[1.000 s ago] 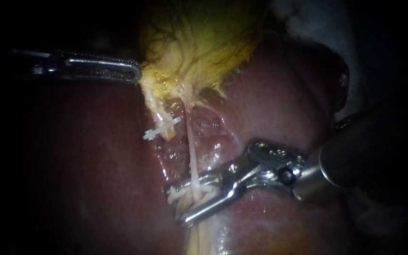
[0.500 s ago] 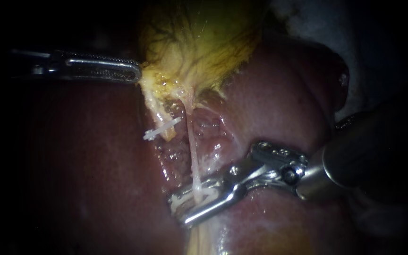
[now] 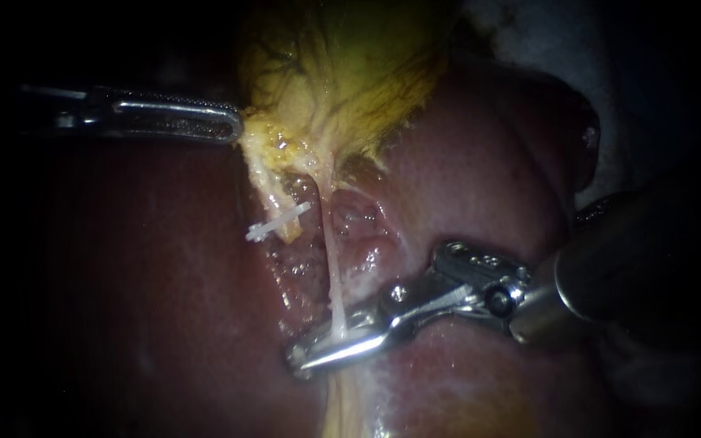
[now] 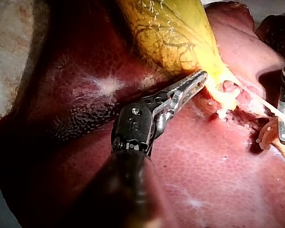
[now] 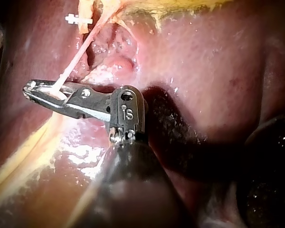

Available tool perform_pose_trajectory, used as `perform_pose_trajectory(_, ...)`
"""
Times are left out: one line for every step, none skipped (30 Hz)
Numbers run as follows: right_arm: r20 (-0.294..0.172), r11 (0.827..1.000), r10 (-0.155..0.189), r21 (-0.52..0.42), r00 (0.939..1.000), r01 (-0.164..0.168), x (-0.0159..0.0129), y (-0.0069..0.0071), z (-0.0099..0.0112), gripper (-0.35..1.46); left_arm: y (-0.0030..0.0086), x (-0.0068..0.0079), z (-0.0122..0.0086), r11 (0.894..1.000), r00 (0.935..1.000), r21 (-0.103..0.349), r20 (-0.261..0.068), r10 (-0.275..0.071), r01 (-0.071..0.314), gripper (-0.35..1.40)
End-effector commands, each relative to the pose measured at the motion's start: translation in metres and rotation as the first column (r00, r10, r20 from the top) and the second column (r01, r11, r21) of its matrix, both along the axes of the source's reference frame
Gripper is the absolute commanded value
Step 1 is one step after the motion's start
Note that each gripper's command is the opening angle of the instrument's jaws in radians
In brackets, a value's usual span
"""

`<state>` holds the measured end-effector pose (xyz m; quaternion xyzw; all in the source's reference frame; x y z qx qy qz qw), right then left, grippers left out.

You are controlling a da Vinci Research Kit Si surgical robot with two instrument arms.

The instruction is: Clipping first clip right tube

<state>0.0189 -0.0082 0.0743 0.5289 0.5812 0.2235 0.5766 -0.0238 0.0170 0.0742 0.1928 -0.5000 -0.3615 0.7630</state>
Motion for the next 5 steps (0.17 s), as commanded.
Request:
perform_pose_trajectory(-0.002,1.000,-0.001,0.000,1.0000,0.001,0.0000,0.0000,0.0001,-0.35,0.0000,0.0000,0.0000,1.000,1.0000,0.000,0.000,0.000,0.000,-0.35)
perform_pose_trajectory(-0.002,1.000,-0.001,-0.001,1.0000,0.001,0.0000,0.0000,0.0001,-0.35,0.0000,0.0000,0.0000,1.000,1.0000,0.000,0.000,0.000,0.000,-0.35)
perform_pose_trajectory(-0.002,1.000,-0.001,-0.001,1.0000,0.001,0.0000,0.0000,0.0001,-0.35,0.0000,0.0000,0.0000,1.000,1.0000,0.000,0.000,0.000,0.000,-0.35)
perform_pose_trajectory(-0.002,1.000,-0.001,-0.001,1.0000,0.001,0.0000,0.0000,0.0001,-0.35,0.0000,0.0000,0.0000,1.000,1.0000,0.000,0.000,0.000,0.000,-0.35)
perform_pose_trajectory(-0.001,1.000,-0.001,-0.001,1.0000,0.001,-0.0001,0.0000,0.0002,-0.35,0.0000,0.0000,0.0001,1.000,1.0000,0.000,-0.001,0.000,0.000,-0.35)
